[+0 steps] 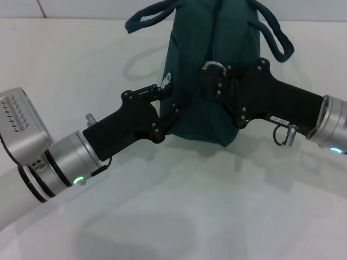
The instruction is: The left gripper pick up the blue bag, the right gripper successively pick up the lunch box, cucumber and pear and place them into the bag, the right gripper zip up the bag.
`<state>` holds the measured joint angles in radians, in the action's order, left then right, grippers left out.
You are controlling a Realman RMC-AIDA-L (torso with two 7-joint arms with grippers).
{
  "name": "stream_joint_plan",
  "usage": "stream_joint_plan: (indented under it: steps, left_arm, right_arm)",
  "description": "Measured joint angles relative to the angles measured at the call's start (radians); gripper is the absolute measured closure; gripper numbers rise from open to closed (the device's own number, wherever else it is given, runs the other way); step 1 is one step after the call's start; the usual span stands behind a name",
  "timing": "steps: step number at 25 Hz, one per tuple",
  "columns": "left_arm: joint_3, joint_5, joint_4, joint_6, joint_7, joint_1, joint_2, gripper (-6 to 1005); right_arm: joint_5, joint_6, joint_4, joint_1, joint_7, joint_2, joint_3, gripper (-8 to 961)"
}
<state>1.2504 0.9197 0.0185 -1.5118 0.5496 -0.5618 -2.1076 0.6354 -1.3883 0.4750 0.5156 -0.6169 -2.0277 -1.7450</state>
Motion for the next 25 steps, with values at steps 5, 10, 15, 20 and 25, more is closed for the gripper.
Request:
stream_joint_plan:
  steps: [5,10,15,20,25]
  left_arm:
    - [0.000,0.000,0.000,0.002,-0.013,0.001,0.000,719]
    - [0.003,0.018,0.000,0.006,-0.055,0.000,0.000,758]
    - [0.004,0.039,0.000,0.027,-0.073,-0.003,0.000,833]
    - [0.004,0.075,0.000,0.041,-0.080,-0.003,0.000,875]
    - [0.004,0.109,-0.001,0.059,-0.081,-0.003,0.000,900]
  right_arm:
    - [-0.003,-0.010,0.001,-0.007,-0.002,0.000,-0.001,938]
    - [-0.073,-0.018,-0.008,-0.015,-0.003,0.000,-0.031,938]
    - [-0.157,-0.018,-0.010,-0.032,-0.004,0.000,-0.057,938]
    - [-0.227,-0.019,-0.010,-0.033,-0.004,0.000,-0.088,938]
    - [-0.285,-0.021,-0.011,-0.040,-0.005,0.000,-0.092,938]
